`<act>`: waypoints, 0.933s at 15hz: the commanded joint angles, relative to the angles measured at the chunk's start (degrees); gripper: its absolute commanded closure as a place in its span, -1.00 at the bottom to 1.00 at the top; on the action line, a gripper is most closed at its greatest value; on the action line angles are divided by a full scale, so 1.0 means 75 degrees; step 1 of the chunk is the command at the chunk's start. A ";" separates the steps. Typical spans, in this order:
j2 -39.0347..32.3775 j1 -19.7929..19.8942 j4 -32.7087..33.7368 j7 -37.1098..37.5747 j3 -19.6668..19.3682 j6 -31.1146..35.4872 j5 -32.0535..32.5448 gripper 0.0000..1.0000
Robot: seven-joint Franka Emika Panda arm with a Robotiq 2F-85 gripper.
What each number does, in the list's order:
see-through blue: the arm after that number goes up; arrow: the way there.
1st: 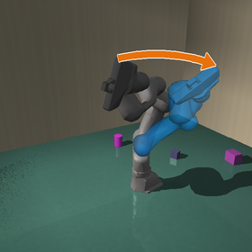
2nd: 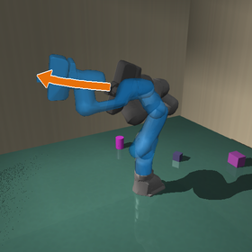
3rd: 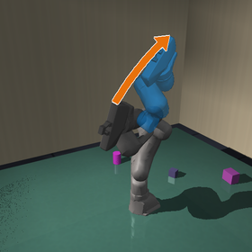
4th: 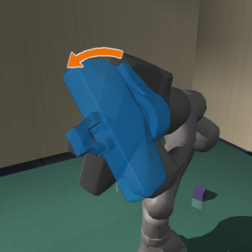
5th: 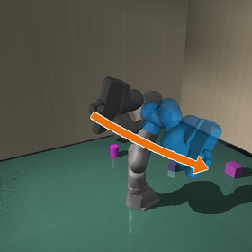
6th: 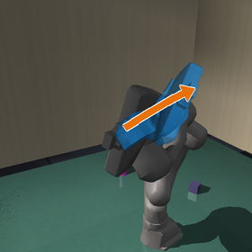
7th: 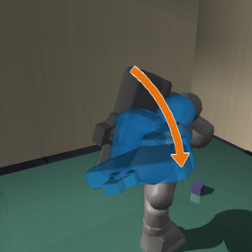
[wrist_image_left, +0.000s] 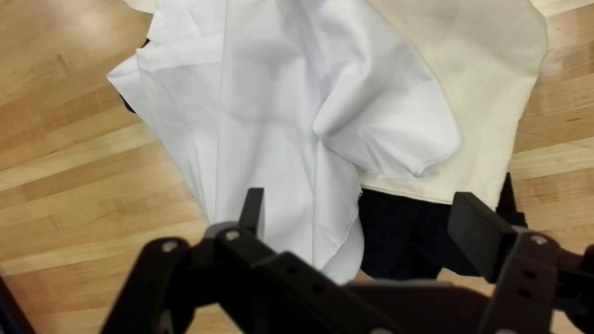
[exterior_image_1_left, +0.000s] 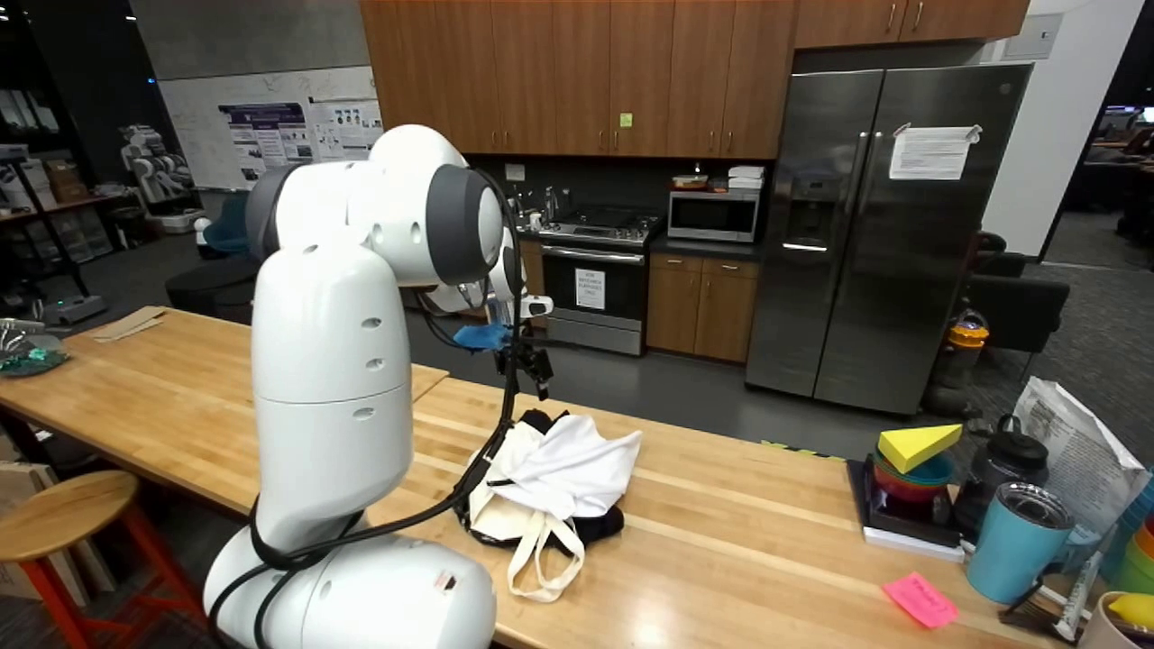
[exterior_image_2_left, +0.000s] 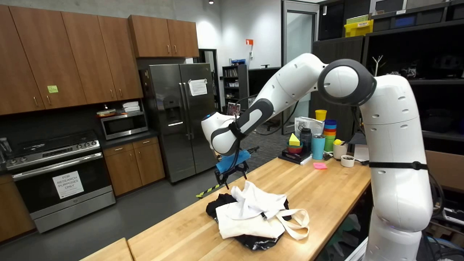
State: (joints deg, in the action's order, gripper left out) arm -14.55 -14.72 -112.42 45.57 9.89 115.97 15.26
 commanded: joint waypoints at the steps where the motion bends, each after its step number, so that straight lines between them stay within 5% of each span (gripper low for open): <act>1: -0.0665 -0.0236 0.0686 0.0403 -0.0248 -0.0524 0.0264 -1.00; 14: -0.2215 -0.0733 0.2104 0.1433 -0.0839 -0.1803 0.0408 -1.00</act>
State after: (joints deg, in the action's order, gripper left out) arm -28.98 -18.84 -100.08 54.30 4.98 106.39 17.76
